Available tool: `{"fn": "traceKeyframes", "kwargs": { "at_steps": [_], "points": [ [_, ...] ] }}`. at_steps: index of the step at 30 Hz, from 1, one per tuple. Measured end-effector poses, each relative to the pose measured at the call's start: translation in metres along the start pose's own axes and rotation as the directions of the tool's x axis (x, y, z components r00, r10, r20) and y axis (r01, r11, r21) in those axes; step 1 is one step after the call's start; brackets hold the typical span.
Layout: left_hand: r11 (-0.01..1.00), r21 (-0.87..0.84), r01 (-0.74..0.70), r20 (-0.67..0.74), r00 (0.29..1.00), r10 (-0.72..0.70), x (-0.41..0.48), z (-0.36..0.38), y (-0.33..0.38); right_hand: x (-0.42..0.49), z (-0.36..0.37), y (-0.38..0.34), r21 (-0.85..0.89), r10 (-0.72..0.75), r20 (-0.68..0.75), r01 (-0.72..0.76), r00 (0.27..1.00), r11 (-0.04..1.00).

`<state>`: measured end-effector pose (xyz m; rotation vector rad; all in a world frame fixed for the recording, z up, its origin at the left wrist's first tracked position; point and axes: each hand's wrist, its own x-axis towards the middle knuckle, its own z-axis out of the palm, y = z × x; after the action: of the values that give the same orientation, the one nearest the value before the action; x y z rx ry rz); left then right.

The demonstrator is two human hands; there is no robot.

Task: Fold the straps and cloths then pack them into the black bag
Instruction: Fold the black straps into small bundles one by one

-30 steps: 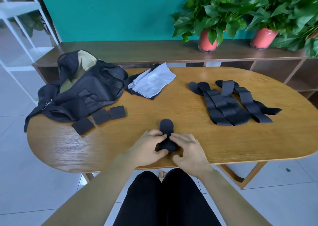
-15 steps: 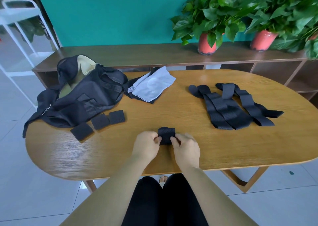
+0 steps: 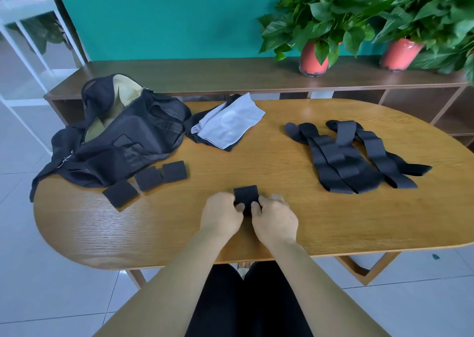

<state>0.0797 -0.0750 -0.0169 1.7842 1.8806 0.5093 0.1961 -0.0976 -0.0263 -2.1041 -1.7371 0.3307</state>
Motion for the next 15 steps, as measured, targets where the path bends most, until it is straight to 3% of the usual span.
{"fn": "traceKeyframes", "kwargs": {
  "at_steps": [10,15],
  "points": [
    [0.968,0.205,-0.144,0.071,0.989,0.132,-0.0069,-0.0029,0.0031,-0.0036,-0.0008,-0.0037,-0.045,-0.011,-0.015,0.01,1.0,0.999],
    [0.908,0.39,-0.15,0.156,0.983,0.095,-0.0036,-0.0045,0.0038,-0.0028,-0.0007,-0.0076,-0.173,-0.045,-0.006,0.043,0.999,0.984]
  ]
}}
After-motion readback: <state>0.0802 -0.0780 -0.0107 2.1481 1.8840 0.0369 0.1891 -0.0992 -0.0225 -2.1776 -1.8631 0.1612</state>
